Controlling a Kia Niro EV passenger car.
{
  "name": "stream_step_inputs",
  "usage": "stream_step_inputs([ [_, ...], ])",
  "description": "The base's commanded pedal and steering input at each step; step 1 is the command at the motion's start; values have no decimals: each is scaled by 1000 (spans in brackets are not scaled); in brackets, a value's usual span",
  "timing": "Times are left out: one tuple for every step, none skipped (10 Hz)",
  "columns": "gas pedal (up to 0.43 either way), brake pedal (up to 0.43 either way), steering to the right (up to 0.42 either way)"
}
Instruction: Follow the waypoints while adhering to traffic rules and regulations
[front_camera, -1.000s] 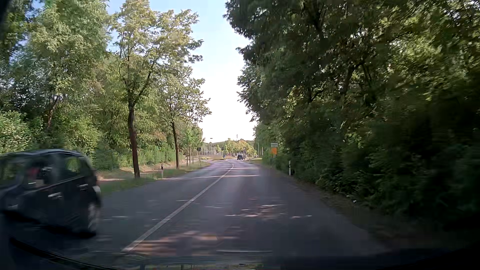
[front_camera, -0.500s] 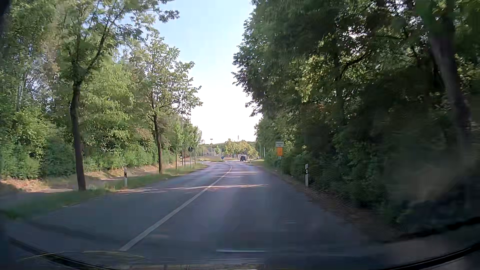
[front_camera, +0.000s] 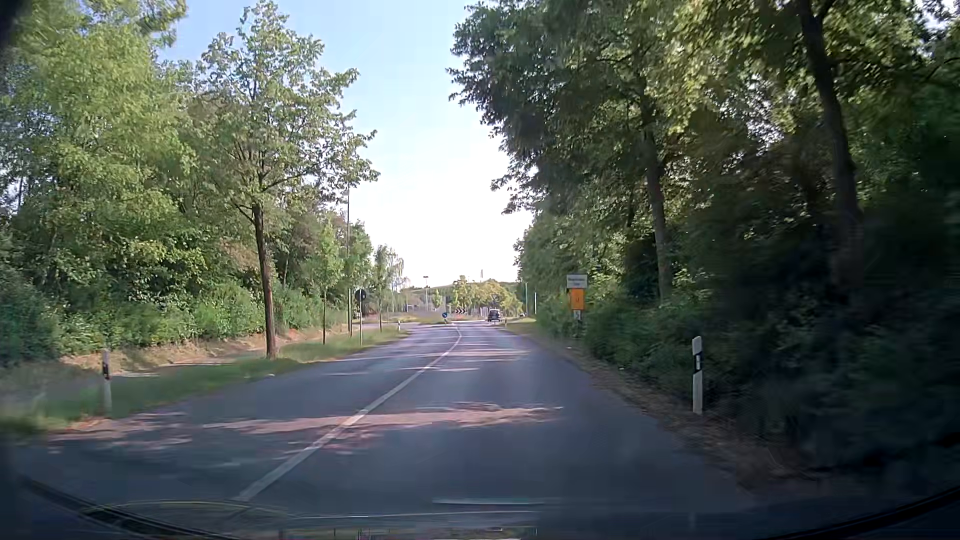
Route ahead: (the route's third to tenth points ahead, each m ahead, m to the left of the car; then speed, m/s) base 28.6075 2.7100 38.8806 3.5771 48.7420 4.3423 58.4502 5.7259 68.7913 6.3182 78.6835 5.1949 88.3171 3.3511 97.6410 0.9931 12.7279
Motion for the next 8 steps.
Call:
stream_step_inputs([
  [0,146,-10],
  [0,140,-10],
  [0,146,-10],
  [0,146,-10],
  [0,146,-10],
  [0,140,-10],
  [0,140,-9],
  [0,140,-9],
])
